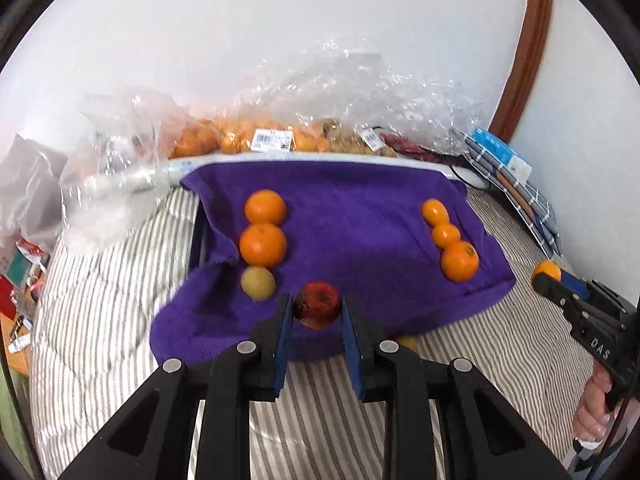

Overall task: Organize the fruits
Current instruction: 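Carry the red fruit and orange onto the towel and open both tools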

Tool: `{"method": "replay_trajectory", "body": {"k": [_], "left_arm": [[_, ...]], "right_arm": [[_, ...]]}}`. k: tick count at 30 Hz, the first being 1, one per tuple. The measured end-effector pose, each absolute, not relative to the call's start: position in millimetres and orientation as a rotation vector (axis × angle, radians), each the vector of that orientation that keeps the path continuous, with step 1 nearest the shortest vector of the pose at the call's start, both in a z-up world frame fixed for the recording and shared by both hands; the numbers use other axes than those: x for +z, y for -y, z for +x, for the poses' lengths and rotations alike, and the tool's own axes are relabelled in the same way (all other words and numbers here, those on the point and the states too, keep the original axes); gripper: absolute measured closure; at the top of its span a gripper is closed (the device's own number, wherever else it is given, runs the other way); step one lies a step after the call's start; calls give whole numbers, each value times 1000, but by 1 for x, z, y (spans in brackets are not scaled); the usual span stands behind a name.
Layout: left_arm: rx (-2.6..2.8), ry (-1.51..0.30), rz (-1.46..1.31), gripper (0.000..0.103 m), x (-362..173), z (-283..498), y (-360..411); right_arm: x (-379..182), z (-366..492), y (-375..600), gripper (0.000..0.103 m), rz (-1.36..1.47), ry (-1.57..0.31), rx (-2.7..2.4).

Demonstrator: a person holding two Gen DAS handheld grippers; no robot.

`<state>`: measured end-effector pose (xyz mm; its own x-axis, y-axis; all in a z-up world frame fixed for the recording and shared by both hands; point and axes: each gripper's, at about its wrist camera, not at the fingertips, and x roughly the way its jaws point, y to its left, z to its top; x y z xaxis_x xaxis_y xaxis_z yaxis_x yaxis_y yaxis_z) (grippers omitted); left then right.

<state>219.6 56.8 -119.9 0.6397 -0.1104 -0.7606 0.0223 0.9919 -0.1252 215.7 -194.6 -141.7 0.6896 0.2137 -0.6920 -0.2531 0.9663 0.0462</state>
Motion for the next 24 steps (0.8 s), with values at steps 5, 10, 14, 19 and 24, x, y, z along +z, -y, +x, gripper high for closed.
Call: {"method": "replay_trajectory", "body": {"k": [5, 10, 14, 19, 24], "left_arm": [[-79, -883, -111, 80, -123, 240, -52], [-96, -906, -121, 80, -135, 259, -47], [-103, -920, -131, 80, -144, 272, -46], [-92, -926, -116, 80, -153, 281, -45], [-87, -945, -117, 80, -165, 285, -45]], "right_arm": [[-141, 240, 195, 70, -49, -756, 250], [-154, 264, 191, 70, -46, -782, 247], [-166, 276, 188, 70, -50, -802, 251], [-181, 286, 184, 70, -54, -830, 249], [-190, 292, 185, 70, -56, -847, 238]]}}
